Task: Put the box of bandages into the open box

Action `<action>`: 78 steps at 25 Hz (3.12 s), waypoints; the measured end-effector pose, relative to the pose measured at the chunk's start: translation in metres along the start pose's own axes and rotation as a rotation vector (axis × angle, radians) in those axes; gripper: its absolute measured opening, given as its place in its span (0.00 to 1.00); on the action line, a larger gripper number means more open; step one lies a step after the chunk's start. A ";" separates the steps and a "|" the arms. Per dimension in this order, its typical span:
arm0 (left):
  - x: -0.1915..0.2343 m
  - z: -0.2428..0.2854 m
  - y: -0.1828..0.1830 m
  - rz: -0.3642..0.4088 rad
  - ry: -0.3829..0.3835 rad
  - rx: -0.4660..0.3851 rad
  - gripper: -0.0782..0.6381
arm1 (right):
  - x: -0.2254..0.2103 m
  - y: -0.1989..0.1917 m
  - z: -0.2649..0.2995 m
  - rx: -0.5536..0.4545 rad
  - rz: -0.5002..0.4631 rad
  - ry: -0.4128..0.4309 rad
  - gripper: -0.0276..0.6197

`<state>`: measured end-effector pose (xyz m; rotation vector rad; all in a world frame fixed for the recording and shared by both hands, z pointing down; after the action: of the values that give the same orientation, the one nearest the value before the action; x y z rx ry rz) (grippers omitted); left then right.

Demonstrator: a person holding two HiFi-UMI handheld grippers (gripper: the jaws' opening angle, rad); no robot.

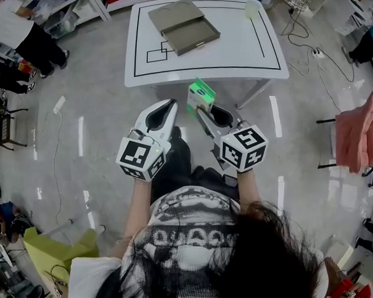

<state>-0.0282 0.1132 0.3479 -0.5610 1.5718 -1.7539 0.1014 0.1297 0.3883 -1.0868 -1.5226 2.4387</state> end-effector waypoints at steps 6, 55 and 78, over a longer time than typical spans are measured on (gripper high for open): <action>0.057 0.045 -0.010 0.000 -0.038 0.009 0.11 | -0.027 0.026 0.056 0.001 0.016 -0.036 0.19; 0.299 0.159 -0.038 -0.068 -0.165 -0.004 0.11 | -0.112 0.118 0.296 0.215 -0.068 -0.194 0.19; 0.282 0.232 -0.031 -0.071 -0.006 0.074 0.11 | -0.265 0.129 0.402 0.925 -0.414 0.264 0.19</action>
<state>-0.0528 -0.2513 0.3793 -0.5919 1.4933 -1.8533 0.0989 -0.3484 0.5284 -0.7399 -0.3641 2.1560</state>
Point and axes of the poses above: the fingertips, and each gripper's own axes: z forward along the fingers, x to its left, y out of its top, the point moved 5 cm from there along -z, backward along the fingers, and after that the axes turned 12 degrees about z, right-handed, at the moved point
